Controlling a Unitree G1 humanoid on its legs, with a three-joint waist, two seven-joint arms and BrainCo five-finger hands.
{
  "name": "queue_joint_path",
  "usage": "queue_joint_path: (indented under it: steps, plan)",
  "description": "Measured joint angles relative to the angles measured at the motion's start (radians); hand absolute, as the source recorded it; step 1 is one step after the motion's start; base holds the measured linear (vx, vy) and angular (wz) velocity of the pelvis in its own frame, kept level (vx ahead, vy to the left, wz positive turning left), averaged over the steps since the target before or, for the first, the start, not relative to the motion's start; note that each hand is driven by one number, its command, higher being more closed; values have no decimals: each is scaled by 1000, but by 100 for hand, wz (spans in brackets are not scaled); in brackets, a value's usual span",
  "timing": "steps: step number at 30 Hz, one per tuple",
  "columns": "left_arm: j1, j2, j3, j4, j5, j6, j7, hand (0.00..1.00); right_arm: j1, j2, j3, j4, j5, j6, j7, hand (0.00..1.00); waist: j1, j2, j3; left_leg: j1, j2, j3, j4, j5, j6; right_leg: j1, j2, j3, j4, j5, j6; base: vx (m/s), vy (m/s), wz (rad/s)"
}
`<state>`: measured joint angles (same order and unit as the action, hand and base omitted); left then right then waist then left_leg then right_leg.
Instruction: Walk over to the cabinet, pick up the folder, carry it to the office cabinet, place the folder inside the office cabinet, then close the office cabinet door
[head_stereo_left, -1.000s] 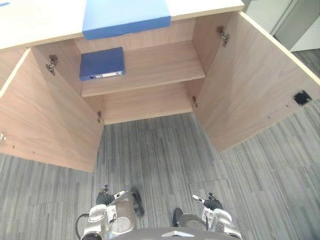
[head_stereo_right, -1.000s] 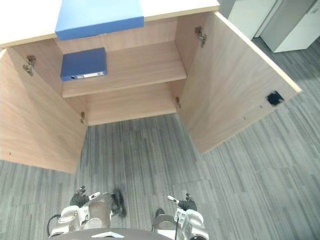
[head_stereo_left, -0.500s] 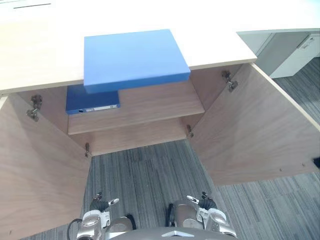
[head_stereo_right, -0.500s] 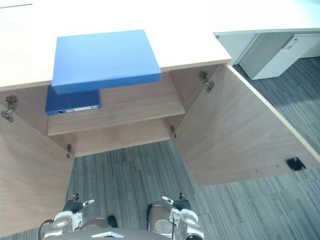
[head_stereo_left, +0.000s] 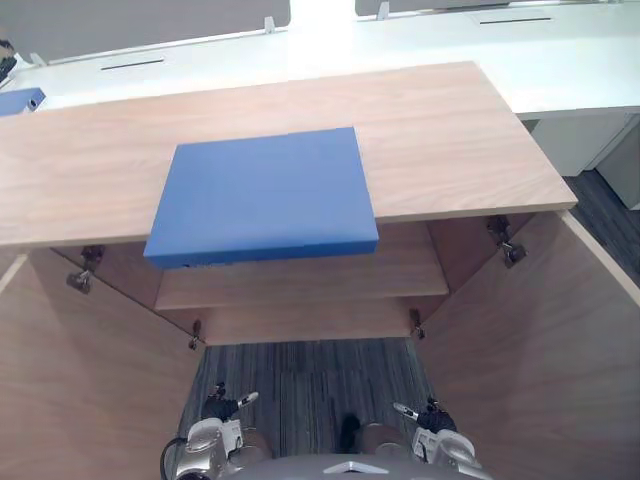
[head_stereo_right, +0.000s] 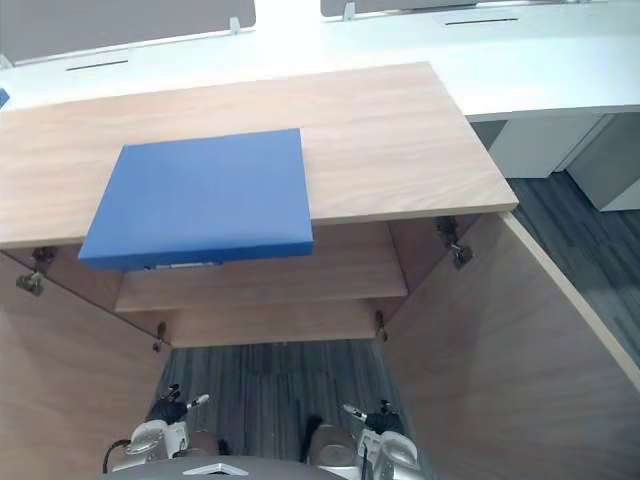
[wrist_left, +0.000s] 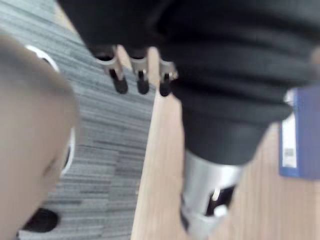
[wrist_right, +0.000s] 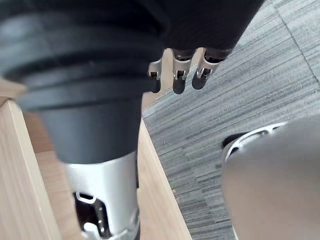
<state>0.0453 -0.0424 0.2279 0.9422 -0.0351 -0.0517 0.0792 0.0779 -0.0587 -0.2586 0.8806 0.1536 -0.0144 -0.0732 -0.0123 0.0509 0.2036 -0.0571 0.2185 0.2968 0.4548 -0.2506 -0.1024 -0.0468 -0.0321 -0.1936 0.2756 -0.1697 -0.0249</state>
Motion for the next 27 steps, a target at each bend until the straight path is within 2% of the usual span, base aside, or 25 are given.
queue_joint_path:
  steps: [1,2,3,5,7,13,17,22,27]
  plan:
    - [-1,0,-2,6,0,0,0,0,0,1,-1,1,0,0,0,0,2,3,-4,11,-24,-19,-142,52,8,2,1,19,0,-4,14,172,126,-45]
    - [-2,-2,-4,14,0,0,0,0,1,0,-3,0,0,0,0,0,-1,11,-9,12,-33,-28,-201,121,18,4,7,23,0,-6,23,150,124,-33]
    - [-5,2,-4,15,0,1,-2,0,-3,5,-7,7,-1,0,-1,0,-1,11,-14,24,-41,-27,-214,126,31,12,4,34,-1,-8,31,160,116,-21]
    - [4,24,-5,25,1,1,-1,0,10,35,-22,22,-1,-2,0,0,-7,-32,-55,73,-79,-19,-292,142,39,44,-16,50,-62,11,59,215,164,-12]
    - [11,34,-18,33,2,2,-1,0,11,43,-23,44,-2,-2,0,0,-12,-56,-69,104,-100,-16,-333,149,48,81,-25,51,-115,27,74,136,129,4]
    - [24,64,-78,31,19,2,0,0,8,41,-23,79,-3,-3,0,0,-9,-59,-76,147,-138,-23,-376,153,54,149,-38,48,-200,58,84,74,69,4]
    - [28,64,-98,1,19,-1,11,0,1,25,-19,81,-3,-5,-2,0,-9,-41,-79,152,-145,-35,-422,188,71,154,-34,41,-236,83,77,-11,-7,5]
    - [76,70,-113,-187,19,-20,38,0,3,6,22,78,-3,-10,-4,0,-9,-41,-78,186,-144,-67,-461,203,75,176,-31,33,-238,89,74,-68,-16,6]
    - [100,120,-104,-386,19,-49,70,0,5,7,26,69,-2,-15,-4,0,-11,-41,-77,184,-162,-96,-508,244,85,163,-37,20,-245,111,82,-131,3,11]
